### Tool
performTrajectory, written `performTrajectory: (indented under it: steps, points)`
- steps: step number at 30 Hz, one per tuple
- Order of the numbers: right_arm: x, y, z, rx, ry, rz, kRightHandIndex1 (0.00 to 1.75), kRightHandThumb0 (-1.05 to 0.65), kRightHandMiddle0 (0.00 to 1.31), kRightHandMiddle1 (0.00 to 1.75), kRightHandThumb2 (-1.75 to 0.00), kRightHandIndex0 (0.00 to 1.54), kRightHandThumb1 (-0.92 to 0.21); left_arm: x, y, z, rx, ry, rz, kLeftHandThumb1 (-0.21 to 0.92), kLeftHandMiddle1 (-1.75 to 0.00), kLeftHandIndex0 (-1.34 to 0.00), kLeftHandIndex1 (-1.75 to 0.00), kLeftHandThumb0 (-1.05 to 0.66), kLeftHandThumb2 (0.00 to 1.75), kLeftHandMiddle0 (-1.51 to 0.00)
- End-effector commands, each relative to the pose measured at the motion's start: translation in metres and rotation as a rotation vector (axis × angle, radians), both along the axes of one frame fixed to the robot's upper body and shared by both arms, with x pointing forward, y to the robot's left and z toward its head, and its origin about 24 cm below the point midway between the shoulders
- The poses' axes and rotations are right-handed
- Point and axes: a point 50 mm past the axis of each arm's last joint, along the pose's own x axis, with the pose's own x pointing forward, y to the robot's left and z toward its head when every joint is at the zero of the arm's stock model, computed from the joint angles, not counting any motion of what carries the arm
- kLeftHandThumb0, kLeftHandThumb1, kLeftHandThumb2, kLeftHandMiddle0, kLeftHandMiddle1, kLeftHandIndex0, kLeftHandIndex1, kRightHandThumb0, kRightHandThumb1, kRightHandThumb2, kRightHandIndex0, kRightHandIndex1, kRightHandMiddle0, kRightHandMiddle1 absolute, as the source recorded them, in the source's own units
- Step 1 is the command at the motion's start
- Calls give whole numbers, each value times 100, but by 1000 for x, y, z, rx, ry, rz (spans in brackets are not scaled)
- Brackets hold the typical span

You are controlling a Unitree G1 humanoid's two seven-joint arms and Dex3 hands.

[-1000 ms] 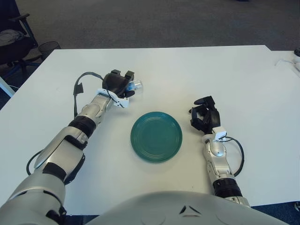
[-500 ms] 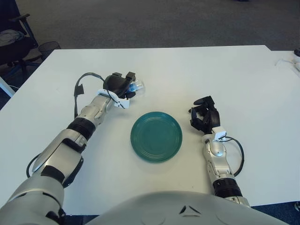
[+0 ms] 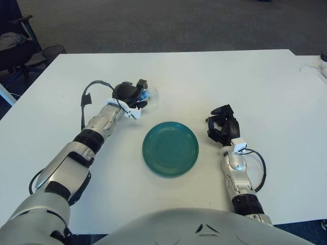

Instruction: Put the bottle into the plate.

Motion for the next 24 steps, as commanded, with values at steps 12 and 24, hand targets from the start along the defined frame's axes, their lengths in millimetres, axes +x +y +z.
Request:
performTrajectory:
  steps: [12,24]
  points:
    - [-32,-2,-45,28,237,-19,153,0,25,175,-85,44,-65,-9,-2,-35,42,94,19,92,-175,-8,-122,-105,119,-64]
    - [-34,-3,-45,25,246,-21,154,0,25,175,-87,44,-64,-14,-9,-49,127,144,16,92,-171,-11,-126,-102,123,-63]
